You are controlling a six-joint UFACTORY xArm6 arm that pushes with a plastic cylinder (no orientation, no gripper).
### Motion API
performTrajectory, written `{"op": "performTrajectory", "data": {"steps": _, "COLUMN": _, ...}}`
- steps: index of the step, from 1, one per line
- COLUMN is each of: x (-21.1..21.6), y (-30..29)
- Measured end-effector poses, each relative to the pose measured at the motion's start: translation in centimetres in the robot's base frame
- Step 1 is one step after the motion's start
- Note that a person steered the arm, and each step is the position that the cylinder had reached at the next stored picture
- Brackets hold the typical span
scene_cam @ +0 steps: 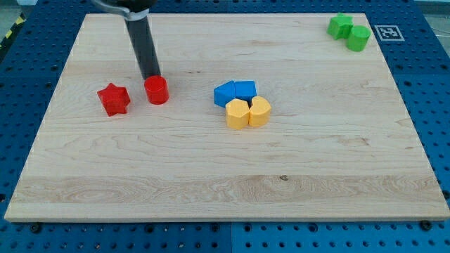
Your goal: Separate the green circle and green star
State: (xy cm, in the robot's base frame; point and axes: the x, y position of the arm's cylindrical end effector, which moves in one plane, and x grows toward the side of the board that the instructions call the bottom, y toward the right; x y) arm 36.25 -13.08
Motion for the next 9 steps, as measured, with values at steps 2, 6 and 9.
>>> {"op": "performTrajectory", "data": {"steps": 2, "x": 2.9, "y": 3.4}}
{"op": "performTrajectory", "data": {"steps": 6, "x": -0.8, "y": 6.5}}
{"op": "performTrajectory", "data": {"steps": 9, "x": -0.5, "y": 37.2}}
